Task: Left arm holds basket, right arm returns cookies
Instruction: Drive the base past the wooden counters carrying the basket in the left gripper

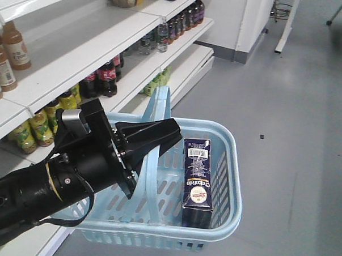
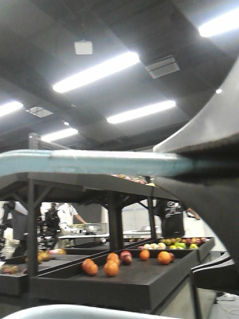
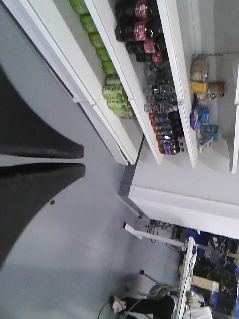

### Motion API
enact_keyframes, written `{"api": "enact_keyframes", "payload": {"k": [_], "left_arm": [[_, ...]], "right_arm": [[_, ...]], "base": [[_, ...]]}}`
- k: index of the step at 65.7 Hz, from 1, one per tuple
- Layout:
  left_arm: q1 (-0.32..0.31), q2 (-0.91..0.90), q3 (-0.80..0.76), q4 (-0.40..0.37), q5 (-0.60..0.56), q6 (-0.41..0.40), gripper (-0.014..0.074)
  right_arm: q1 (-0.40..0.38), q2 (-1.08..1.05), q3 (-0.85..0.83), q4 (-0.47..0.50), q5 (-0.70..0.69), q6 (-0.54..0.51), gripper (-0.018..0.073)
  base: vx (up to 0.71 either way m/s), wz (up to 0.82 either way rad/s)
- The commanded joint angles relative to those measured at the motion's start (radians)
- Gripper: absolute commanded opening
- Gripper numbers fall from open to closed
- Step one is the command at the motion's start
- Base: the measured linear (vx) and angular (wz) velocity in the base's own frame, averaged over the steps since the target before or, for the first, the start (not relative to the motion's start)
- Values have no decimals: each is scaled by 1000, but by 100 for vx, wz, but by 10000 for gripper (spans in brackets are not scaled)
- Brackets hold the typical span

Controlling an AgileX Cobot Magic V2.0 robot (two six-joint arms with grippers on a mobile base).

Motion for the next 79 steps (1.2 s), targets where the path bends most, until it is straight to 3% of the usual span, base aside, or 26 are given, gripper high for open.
{"api": "enact_keyframes", "payload": {"k": [1,44,79], "left_arm": [[-7,-41,-28,-42,-115,1,-3],[-7,-41,-28,-42,-115,1,-3],[-7,-41,-28,-42,-115,1,-3]], "right_arm": [[-1,-11,18,-5,-76,-5,-3],[-1,-11,18,-5,-76,-5,-3],[-1,-11,18,-5,-76,-5,-3]], "base": [[-1,-44],[-1,-37],[-1,-14]]}}
